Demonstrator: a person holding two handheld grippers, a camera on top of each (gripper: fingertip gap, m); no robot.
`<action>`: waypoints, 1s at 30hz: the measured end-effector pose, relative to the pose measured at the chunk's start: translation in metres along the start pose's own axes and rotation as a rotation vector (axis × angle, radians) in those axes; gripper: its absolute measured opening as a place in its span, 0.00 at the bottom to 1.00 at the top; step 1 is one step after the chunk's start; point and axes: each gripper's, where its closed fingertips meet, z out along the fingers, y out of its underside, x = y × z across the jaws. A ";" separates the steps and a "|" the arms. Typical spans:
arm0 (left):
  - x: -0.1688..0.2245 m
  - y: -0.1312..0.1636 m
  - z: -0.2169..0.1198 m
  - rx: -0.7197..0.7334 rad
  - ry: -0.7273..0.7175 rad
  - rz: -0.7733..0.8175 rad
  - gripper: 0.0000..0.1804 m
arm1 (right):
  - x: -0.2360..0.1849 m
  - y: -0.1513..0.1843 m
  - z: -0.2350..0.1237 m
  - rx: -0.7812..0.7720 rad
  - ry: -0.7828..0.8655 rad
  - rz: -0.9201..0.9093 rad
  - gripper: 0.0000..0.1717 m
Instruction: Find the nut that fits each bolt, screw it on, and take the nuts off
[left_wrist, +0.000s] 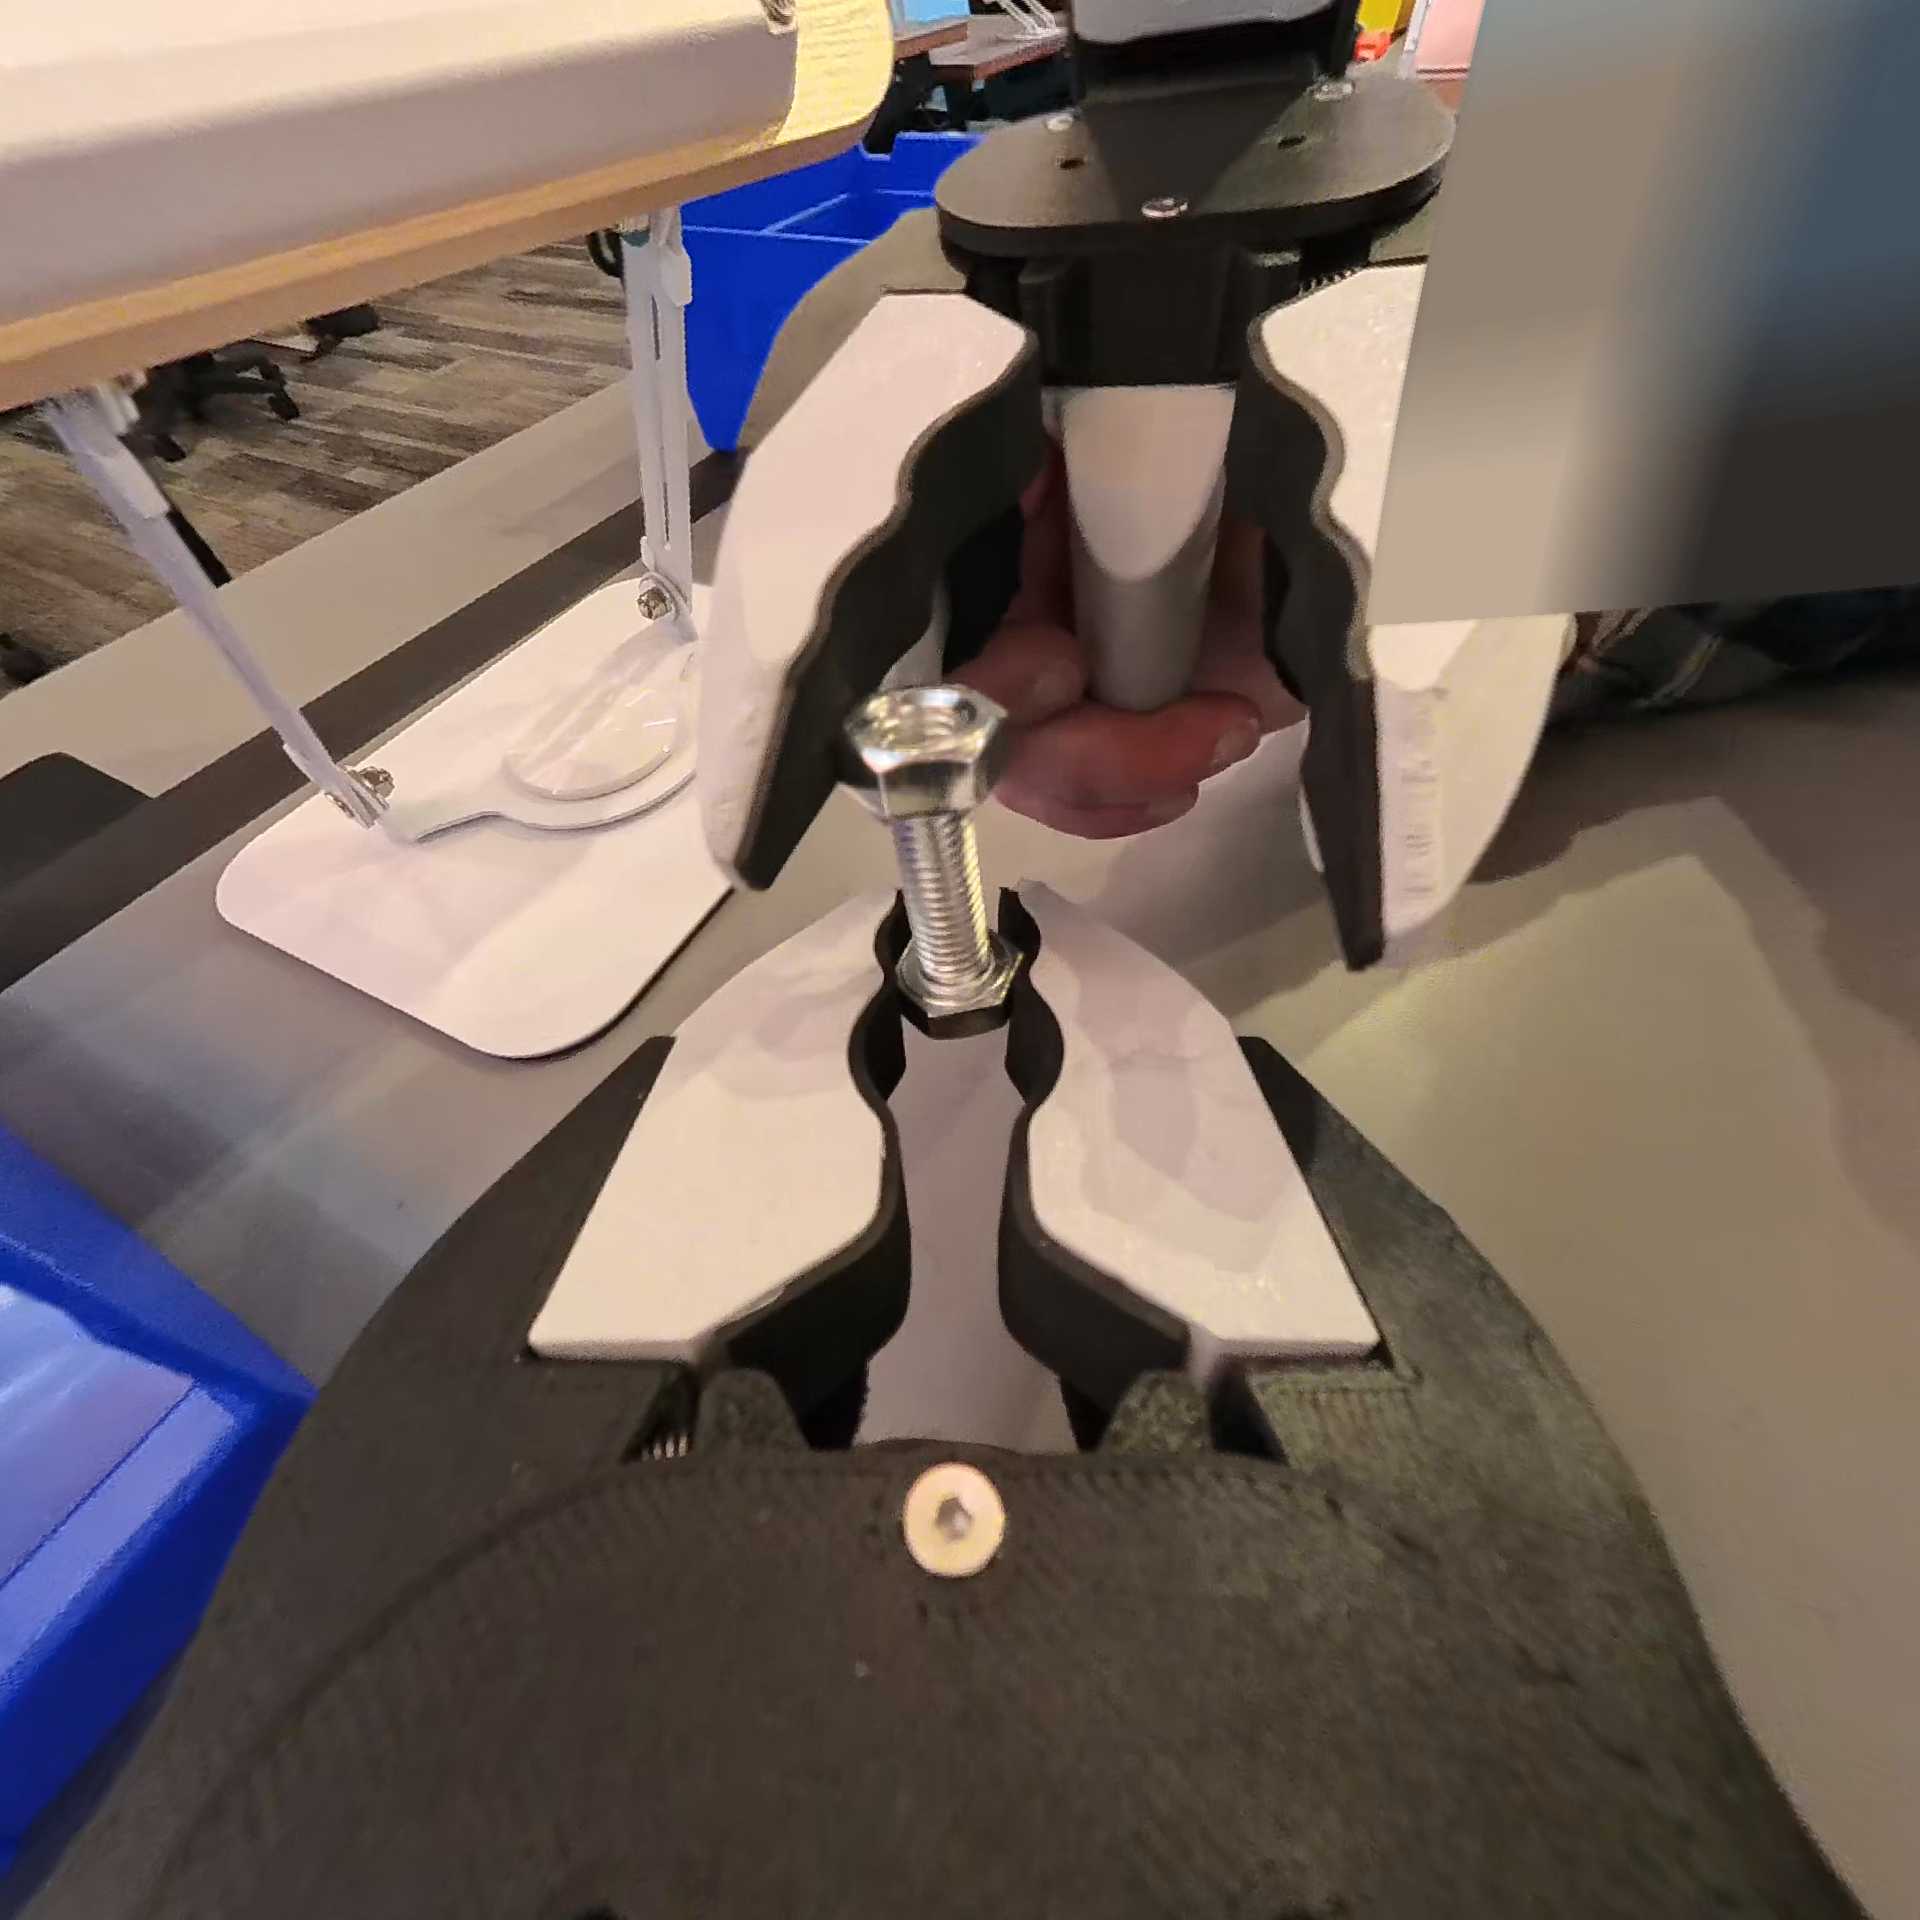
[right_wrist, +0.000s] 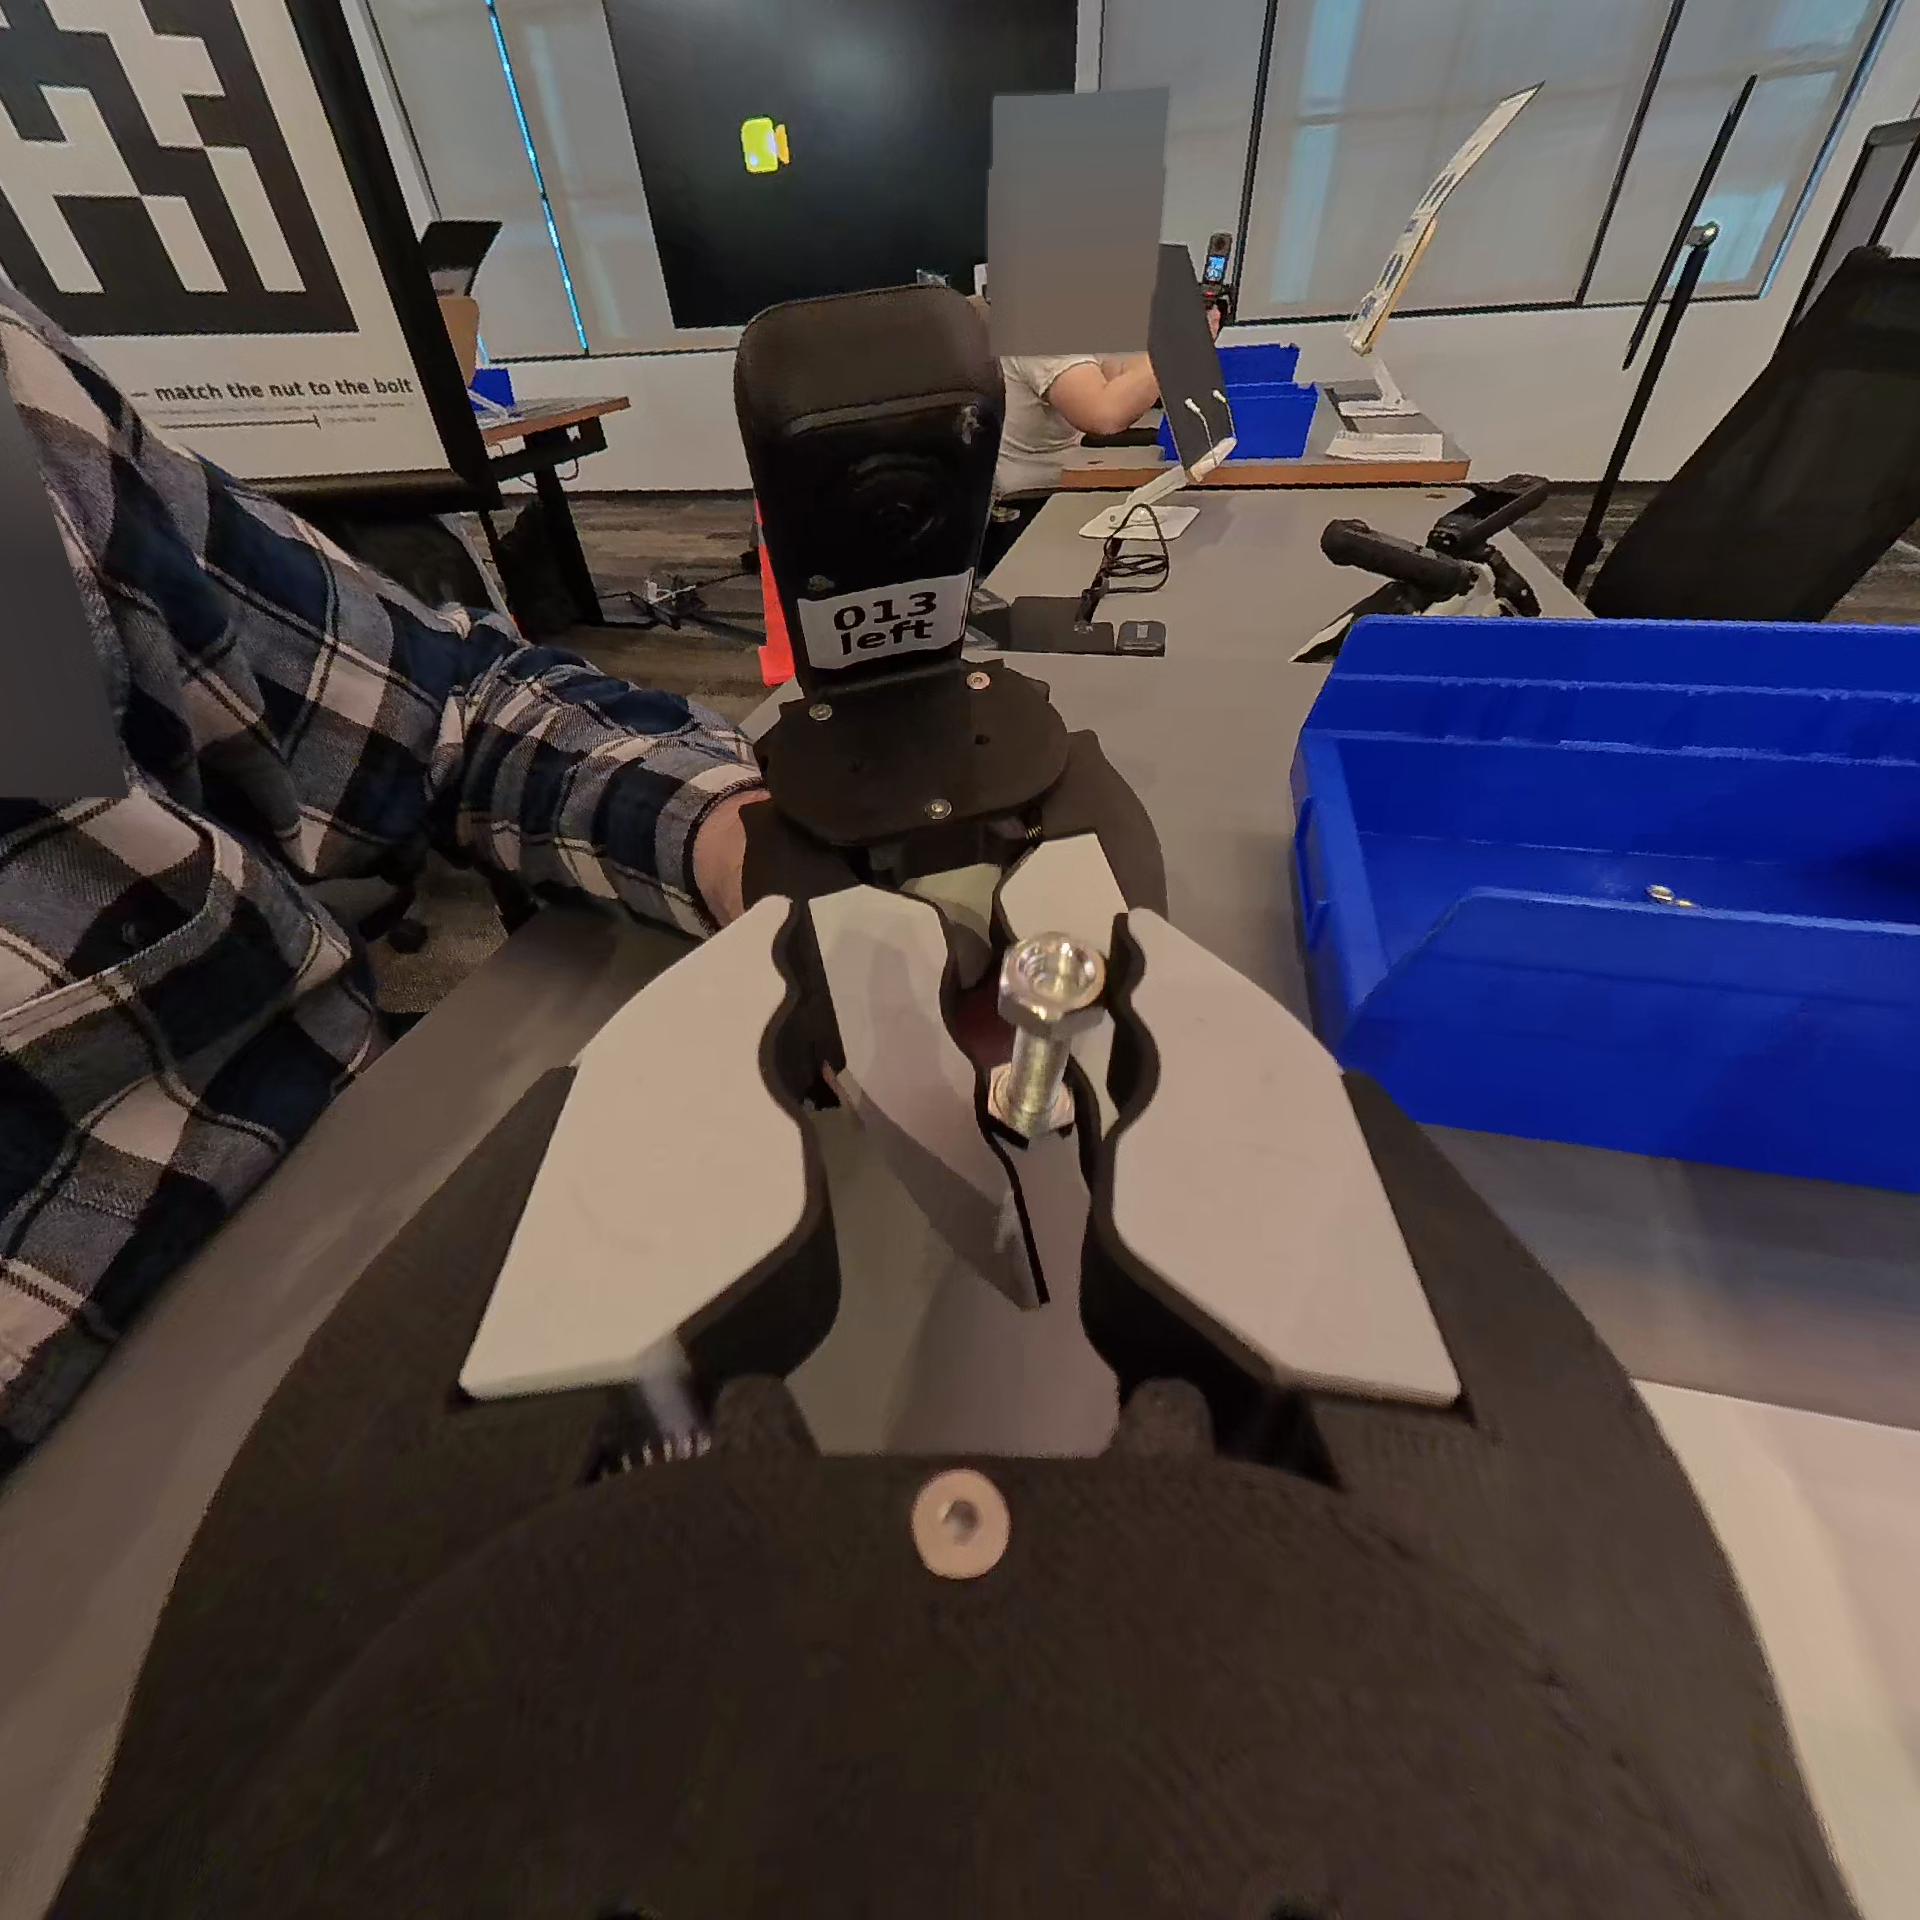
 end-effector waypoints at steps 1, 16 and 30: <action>-0.002 -0.001 -0.001 0.007 -0.001 -0.009 0.08 | 0.001 0.000 -0.001 0.001 0.004 0.004 0.32; -0.002 0.001 0.002 -0.005 0.004 -0.021 0.08 | -0.002 -0.001 -0.002 0.019 0.004 -0.008 0.39; -0.001 0.001 0.002 -0.010 0.007 -0.011 0.08 | 0.015 -0.004 -0.019 0.044 0.087 0.006 0.24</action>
